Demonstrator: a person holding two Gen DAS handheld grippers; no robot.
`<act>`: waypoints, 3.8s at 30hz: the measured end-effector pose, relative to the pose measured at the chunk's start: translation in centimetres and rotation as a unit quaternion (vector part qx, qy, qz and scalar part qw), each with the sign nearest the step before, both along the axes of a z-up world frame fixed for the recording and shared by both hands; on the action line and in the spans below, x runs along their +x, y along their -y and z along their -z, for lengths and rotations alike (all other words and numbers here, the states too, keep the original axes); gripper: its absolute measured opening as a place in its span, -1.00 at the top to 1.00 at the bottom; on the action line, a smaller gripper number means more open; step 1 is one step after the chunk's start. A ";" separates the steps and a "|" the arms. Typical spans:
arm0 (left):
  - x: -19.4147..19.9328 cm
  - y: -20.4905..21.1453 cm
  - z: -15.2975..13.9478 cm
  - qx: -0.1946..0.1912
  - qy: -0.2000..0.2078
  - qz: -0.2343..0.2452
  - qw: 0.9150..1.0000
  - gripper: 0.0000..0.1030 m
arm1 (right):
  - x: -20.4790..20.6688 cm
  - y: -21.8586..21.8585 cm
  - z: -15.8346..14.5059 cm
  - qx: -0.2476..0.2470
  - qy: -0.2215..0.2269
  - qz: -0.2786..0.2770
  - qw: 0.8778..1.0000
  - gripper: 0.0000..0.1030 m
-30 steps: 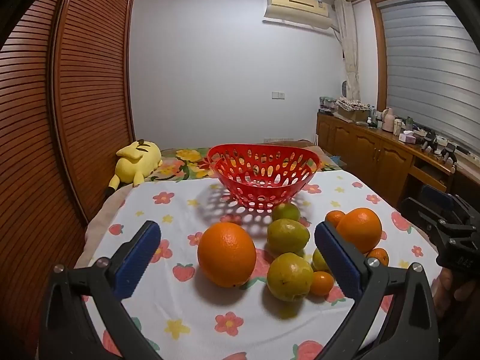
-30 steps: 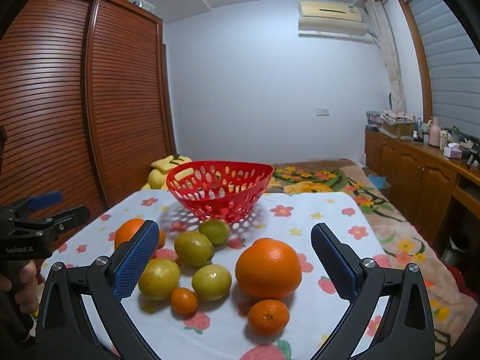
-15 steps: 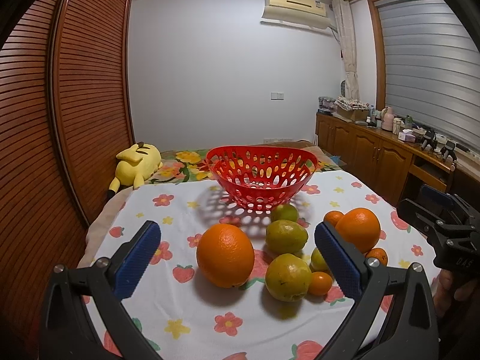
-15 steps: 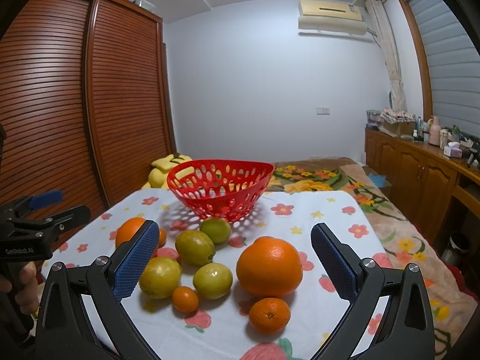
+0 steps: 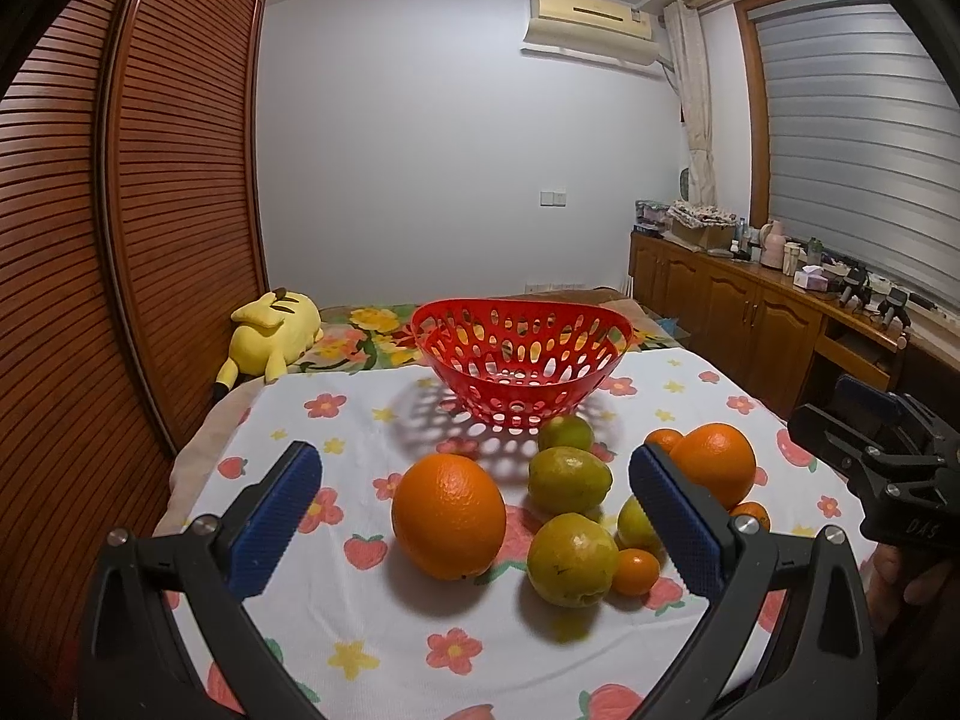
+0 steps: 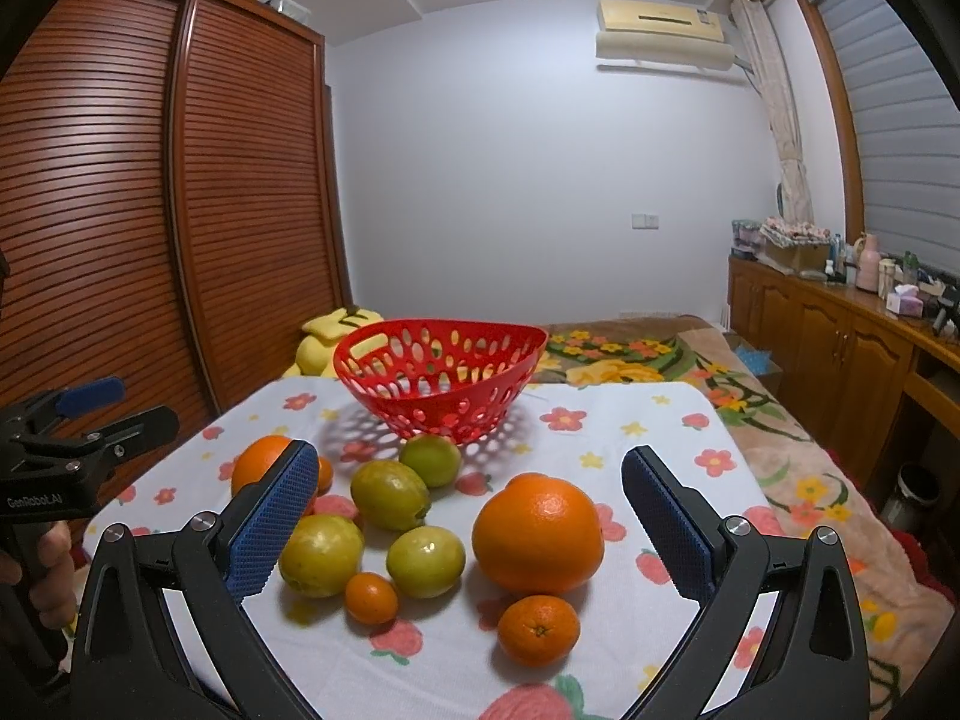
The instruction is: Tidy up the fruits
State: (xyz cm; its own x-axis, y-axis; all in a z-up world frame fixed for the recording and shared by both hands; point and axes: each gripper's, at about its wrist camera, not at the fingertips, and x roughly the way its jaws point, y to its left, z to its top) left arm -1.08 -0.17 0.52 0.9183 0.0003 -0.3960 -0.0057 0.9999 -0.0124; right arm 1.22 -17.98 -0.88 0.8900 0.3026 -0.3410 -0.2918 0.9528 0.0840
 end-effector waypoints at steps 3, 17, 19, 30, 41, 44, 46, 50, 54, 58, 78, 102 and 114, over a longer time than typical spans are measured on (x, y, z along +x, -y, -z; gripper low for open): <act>0.0 0.0 0.0 0.000 0.000 0.001 1.000 -1.00 | 0.0 0.0 0.0 0.000 0.000 0.000 1.000 -1.00; -0.1 0.3 -0.2 -0.002 0.001 0.003 1.000 -1.00 | -0.1 0.0 -0.1 0.001 0.001 0.000 1.000 -1.00; -0.1 0.3 -0.2 -0.002 0.002 0.003 1.000 -1.00 | 0.0 0.0 0.0 0.001 0.000 0.000 1.000 -1.00; -0.2 0.7 0.2 -0.002 -0.007 0.007 1.000 -1.00 | 0.0 0.0 0.1 0.000 -0.002 0.001 1.000 -1.00; -0.1 0.3 0.8 -0.007 -0.016 0.010 1.000 -1.00 | -0.3 -0.3 0.2 0.000 -0.009 0.002 1.000 -1.00; 0.0 0.3 1.0 -0.007 -0.018 0.011 1.000 -1.00 | -0.3 -0.3 0.2 0.000 -0.011 0.002 1.000 -1.00; 0.1 0.3 1.1 -0.007 -0.019 0.012 1.000 -1.00 | -0.3 -0.3 0.3 0.000 -0.011 0.002 1.000 -1.00; 0.4 0.3 1.6 -0.007 -0.028 0.014 0.999 -1.00 | -0.2 -0.1 0.5 -0.002 -0.015 0.002 1.000 -1.00; 0.8 0.1 2.3 -0.009 -0.041 0.021 0.999 -1.00 | 0.0 0.2 1.0 -0.002 -0.024 0.004 1.000 -1.00; 1.1 0.0 3.1 -0.011 -0.056 0.028 0.998 -1.00 | 0.2 0.5 1.7 -0.007 -0.032 0.004 0.999 -1.00; 3.4 1.1 6.1 -0.007 -0.111 0.075 0.991 -1.00 | 1.4 3.1 5.3 -0.030 -0.089 0.000 0.996 -0.99; 6.3 2.4 8.9 -0.044 -0.183 0.148 0.971 -0.52 | 2.9 2.7 9.2 -0.035 -0.155 -0.045 0.986 -0.44; 7.5 2.8 9.5 -0.052 -0.201 0.160 0.965 -0.39 | 3.6 2.6 10.3 -0.036 -0.178 -0.055 0.982 0.06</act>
State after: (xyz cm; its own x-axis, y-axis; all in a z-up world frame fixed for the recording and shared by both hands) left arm 6.41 -3.00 -8.97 0.6375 -0.3172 -0.7021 0.2777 0.9447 -0.1747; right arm 4.86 -20.58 -11.20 0.6741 0.3543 -0.6481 -0.3576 0.9243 0.1333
